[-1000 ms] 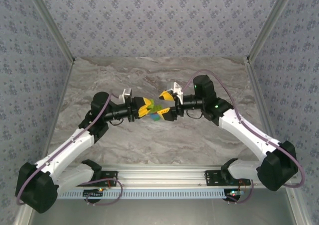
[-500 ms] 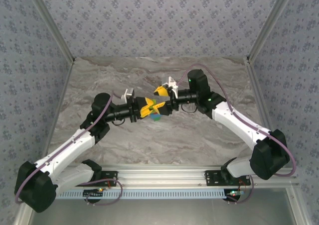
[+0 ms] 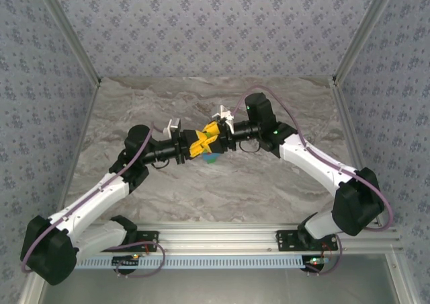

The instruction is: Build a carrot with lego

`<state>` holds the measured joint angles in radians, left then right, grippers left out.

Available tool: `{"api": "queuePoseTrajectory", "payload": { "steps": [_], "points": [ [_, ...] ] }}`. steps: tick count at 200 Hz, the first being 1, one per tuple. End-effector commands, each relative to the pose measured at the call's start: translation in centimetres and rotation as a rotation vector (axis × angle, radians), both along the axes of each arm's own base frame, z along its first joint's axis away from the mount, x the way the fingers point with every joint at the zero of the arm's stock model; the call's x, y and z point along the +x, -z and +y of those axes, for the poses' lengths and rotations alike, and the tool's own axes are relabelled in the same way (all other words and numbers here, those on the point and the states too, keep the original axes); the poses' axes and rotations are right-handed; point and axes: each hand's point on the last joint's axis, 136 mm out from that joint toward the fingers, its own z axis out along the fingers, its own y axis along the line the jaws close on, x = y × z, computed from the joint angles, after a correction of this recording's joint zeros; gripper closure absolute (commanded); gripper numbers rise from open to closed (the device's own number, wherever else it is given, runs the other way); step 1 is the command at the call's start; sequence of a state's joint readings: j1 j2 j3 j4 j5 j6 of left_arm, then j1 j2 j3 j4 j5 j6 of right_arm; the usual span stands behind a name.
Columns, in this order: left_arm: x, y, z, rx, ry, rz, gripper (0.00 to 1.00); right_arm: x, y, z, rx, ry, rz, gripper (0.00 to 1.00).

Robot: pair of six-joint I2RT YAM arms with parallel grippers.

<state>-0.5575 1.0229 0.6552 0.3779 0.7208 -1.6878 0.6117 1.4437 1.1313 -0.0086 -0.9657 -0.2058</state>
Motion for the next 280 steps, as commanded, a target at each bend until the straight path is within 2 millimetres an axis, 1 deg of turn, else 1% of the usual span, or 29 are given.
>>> {"api": "queuePoseTrajectory", "payload": {
  "steps": [1, 22, 34, 42, 60, 79, 100, 109, 110, 117, 123, 127, 136, 149, 159, 161, 167, 178, 182, 186, 193, 197, 215, 232, 242, 257, 265, 272, 280],
  "points": [
    [-0.3, -1.7, -0.1, -0.028, 0.009, -0.037, 0.8, -0.2, -0.5, 0.4, 0.0, -0.02, 0.005, 0.65],
    [-0.2, -1.5, 0.0, -0.021, 0.005, -0.033, 0.79, -0.3, -0.5, 0.3, -0.003, -0.02, 0.004, 0.71],
    [-0.1, -1.3, 0.1, -0.013, 0.0, -0.03, 0.76, -0.4, -0.6, 0.2, -0.003, -0.02, 0.002, 0.74],
    [0.0, -1.1, 0.3, -0.005, -0.005, -0.025, 0.71, -0.4, -0.6, 0.1, -0.003, -0.019, 0.003, 0.75],
    [0.3, -0.7, 0.7, 0.019, -0.02, -0.022, 0.52, -0.3, -0.6, -0.1, -0.006, -0.015, 0.003, 0.76],
    [0.7, -0.7, 1.5, 0.033, -0.038, -0.034, 0.36, -0.2, -0.3, -0.3, -0.012, -0.006, 0.007, 0.77],
    [1.3, -1.3, 2.7, 0.088, -0.06, -0.081, 0.28, 0.3, -0.1, -1.1, -0.02, 0.023, 0.01, 0.77],
    [1.5, -0.7, 3.7, 0.175, -0.071, -0.101, 0.27, 0.6, 0.0, -1.7, -0.022, 0.04, 0.012, 0.77],
    [1.6, -1.0, 3.8, 0.181, -0.075, -0.117, 0.27, 0.7, 0.0, -1.8, -0.022, 0.043, 0.012, 0.77],
    [1.6, -0.3, 4.8, 0.275, -0.088, -0.144, 0.26, 0.8, 0.0, -2.4, -0.022, 0.058, 0.012, 0.77],
    [1.7, -0.6, 5.6, 0.353, -0.104, -0.207, 0.25, 0.9, 0.1, -2.9, -0.025, 0.069, 0.016, 0.77],
    [1.7, -0.1, 6.2, 0.416, -0.11, -0.231, 0.24, 1.0, 0.0, -3.3, -0.024, 0.076, 0.017, 0.77],
    [2.1, -0.1, 7.4, 0.528, -0.147, -0.325, 0.24, 1.1, 0.2, -4.1, -0.03, 0.094, 0.021, 0.77],
    [2.5, -0.8, 8.3, 0.593, -0.208, -0.535, 0.24, 1.2, 0.6, -5.3, -0.036, 0.121, 0.026, 0.77],
    [2.8, -0.7, 9.4, 0.63, -0.304, -0.682, 0.23, 1.1, 0.9, -6.1, -0.037, 0.136, 0.031, 0.77],
    [2.8, -1.0, 9.6, 0.632, -0.327, -0.714, 0.23, 1.1, 1.1, -6.3, -0.039, 0.139, 0.036, 0.76],
    [3.1, -0.4, 10.6, 0.667, -0.396, -0.783, 0.21, 1.1, 1.2, -6.6, -0.04, 0.147, 0.041, 0.76],
    [3.3, 1.3, 12.1, 0.721, -0.499, -0.894, 0.08, 0.9, 1.6, -7.1, -0.042, 0.155, 0.053, 0.76],
    [3.5, 2.4, 12.7, 0.761, -0.529, -0.917, 0.03, 0.9, 1.8, -7.3, -0.043, 0.157, 0.058, 0.77],
    [3.7, 2.9, 13.4, 0.779, -0.571, -0.932, 0.02, 0.9, 1.9, -7.4, -0.043, 0.159, 0.062, 0.76],
    [4.0, 5.0, 14.3, 0.826, -0.615, -0.933, 0.02, 0.8, 2.2, -7.5, -0.046, 0.159, 0.071, 0.77],
    [4.2, 5.7, 14.6, 0.844, -0.631, -0.946, 0.02, 0.7, 2.4, -7.5, -0.047, 0.159, 0.074, 0.76],
    [4.2, 9.7, 14.1, 0.905, -0.571, -1.007, 0.03, 0.5, 3.0, -7.6, -0.052, 0.154, 0.09, 0.76],
    [3.3, 11.9, 12.3, 0.933, -0.434, -1.126, 0.02, 0.5, 3.5, -7.6, -0.059, 0.152, 0.103, 0.76],
    [2.4, 12.4, 11.2, 0.942, -0.379, -1.234, 0.03, 0.5, 3.8, -7.6, -0.061, 0.152, 0.109, 0.77],
    [0.9, 12.3, 10.0, 0.934, -0.345, -1.395, 0.02, 0.7, 4.0, -7.6, -0.062, 0.151, 0.116, 0.77],
    [0.5, 11.8, 9.5, 0.934, -0.32, -1.449, 0.02, 0.9, 4.0, -7.6, -0.061, 0.149, 0.117, 0.77],
    [0.1, 12.0, 8.9, 0.94, -0.26, -1.489, 0.03, 1.0, 4.1, -7.5, -0.061, 0.148, 0.12, 0.77],
    [0.1, 12.0, 8.4, 0.931, -0.244, -1.503, 0.03, 1.2, 4.2, -7.4, -0.06, 0.147, 0.123, 0.77]
  ]
}}
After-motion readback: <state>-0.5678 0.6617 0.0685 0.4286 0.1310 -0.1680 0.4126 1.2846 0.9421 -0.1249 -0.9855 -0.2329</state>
